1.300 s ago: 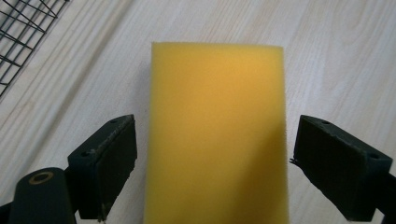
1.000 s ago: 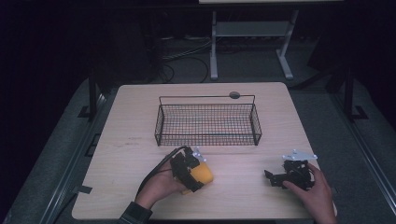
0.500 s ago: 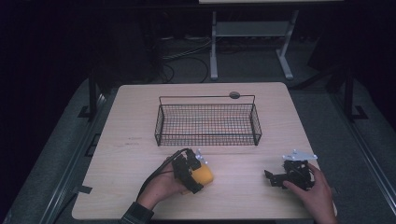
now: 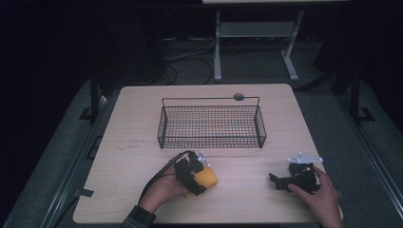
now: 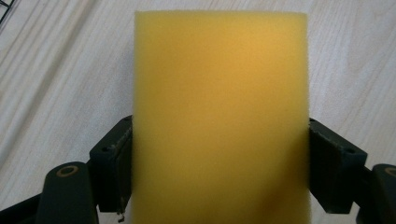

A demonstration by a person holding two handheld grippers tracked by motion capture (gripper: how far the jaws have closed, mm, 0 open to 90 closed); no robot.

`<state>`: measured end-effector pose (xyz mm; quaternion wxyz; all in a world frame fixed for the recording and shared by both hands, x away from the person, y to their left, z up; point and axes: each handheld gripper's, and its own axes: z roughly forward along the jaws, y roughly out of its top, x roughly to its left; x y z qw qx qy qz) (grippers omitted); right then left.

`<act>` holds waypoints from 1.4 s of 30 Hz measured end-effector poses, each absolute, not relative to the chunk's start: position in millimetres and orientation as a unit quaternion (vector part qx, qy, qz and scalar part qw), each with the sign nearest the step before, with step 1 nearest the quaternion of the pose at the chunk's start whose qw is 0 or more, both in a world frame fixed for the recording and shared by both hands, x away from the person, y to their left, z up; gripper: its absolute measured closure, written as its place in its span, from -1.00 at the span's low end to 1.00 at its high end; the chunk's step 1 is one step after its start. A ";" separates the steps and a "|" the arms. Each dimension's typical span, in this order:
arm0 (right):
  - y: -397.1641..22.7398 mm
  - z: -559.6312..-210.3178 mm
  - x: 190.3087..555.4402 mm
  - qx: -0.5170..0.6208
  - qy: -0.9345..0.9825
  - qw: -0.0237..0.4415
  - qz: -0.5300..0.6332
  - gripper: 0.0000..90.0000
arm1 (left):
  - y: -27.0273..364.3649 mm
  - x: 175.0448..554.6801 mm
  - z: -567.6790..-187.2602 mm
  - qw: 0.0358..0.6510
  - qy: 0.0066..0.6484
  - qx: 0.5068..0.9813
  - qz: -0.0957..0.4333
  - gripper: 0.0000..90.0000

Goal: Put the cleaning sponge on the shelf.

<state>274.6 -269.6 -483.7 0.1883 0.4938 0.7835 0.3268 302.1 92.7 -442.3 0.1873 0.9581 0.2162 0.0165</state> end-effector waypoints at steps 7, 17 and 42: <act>-269.6 -483.8 274.6 0.494 0.783 0.188 0.327 -1.00 | 96.1 302.5 -435.8 0.199 0.221 0.955 0.013 -0.51; -269.6 -483.7 274.6 0.494 0.783 0.188 0.327 -1.00 | 105.2 303.3 -419.3 0.216 0.230 0.949 0.011 -0.51; -269.4 -483.7 274.5 0.495 0.783 0.188 0.327 -1.00 | 132.4 313.9 -389.2 0.230 0.256 0.939 0.025 -0.50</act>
